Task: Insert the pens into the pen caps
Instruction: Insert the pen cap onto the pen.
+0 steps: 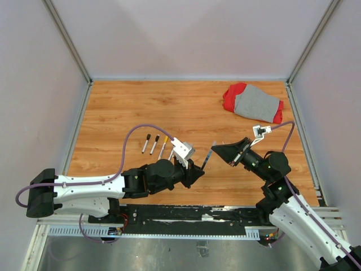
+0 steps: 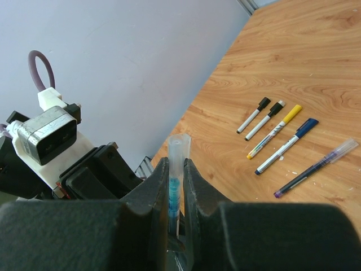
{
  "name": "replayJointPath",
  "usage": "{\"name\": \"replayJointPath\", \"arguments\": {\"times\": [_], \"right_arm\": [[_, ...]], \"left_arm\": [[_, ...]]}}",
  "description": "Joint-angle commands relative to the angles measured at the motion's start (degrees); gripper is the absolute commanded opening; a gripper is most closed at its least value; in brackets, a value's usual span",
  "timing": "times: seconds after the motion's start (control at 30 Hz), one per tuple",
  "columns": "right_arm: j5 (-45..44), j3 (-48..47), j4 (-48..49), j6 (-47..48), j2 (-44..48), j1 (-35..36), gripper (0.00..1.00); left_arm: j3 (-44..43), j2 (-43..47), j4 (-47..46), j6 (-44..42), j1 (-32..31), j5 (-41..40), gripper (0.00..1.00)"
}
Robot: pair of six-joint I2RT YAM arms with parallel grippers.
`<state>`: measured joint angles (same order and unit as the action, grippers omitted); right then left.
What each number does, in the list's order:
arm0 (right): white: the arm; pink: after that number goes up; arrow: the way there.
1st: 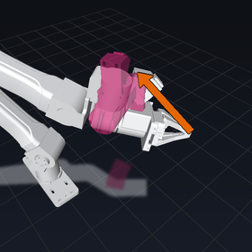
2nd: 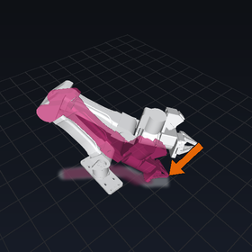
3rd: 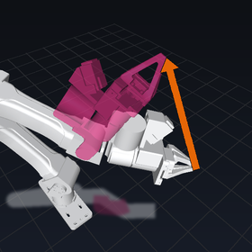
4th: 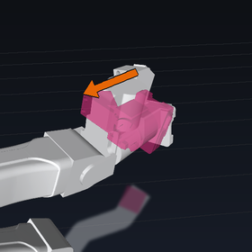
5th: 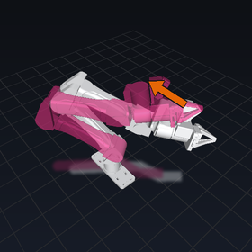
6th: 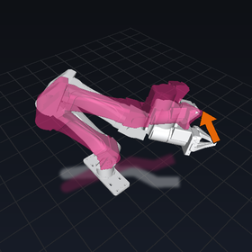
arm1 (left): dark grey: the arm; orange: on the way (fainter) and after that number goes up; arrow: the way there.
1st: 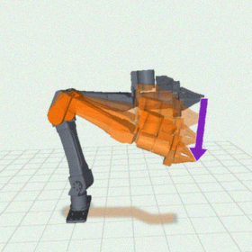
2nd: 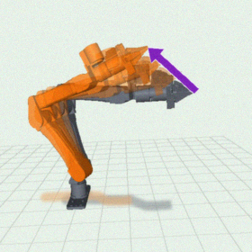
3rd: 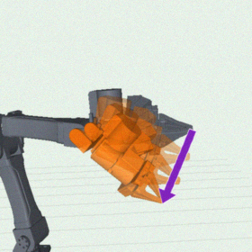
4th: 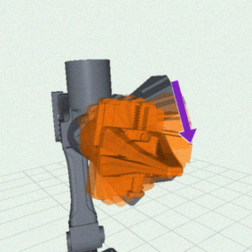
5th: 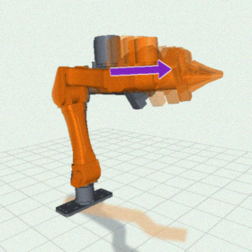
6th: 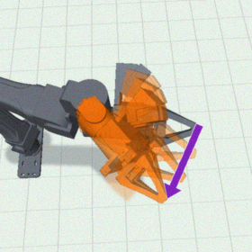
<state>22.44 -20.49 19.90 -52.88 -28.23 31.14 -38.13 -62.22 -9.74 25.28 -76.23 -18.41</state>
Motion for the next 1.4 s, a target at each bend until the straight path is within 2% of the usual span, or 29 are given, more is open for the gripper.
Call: {"name": "replayJointPath", "arguments": {"times": [0.0, 0.8, 0.97, 1.27, 1.37], "right_arm": [[0.34, 1.95, 1.47, -0.08, 0.85, 1.06, 0.01], [-3.94, 3.41, 2.06, 5.13, -0.76, 7.43, 0.01], [-5.39, 0.97, -0.71, 6.99, 0.78, 7.4, 0.16], [-9.16, -3.65, -8.98, 10.52, 4.82, 7.45, 0.58], [-11.38, -5.63, -12.54, 11.56, 5.97, 7.4, 0.62]], "left_arm": [[-1.58, 0.18, -2.87, -0.66, -0.24, -1.19, 0.01], [-1.67, 1.69, -6.51, -0.76, -0.24, -3.46, 0.01], [-1.3, 2.36, -6.34, -0.94, -0.24, -3.85, 0.0], [-0.38, 3.55, -5.33, -0.66, -0.24, -4.64, 0.01], [-0.39, 3.51, -5.29, -0.75, -0.24, -4.64, 0.01]]}}
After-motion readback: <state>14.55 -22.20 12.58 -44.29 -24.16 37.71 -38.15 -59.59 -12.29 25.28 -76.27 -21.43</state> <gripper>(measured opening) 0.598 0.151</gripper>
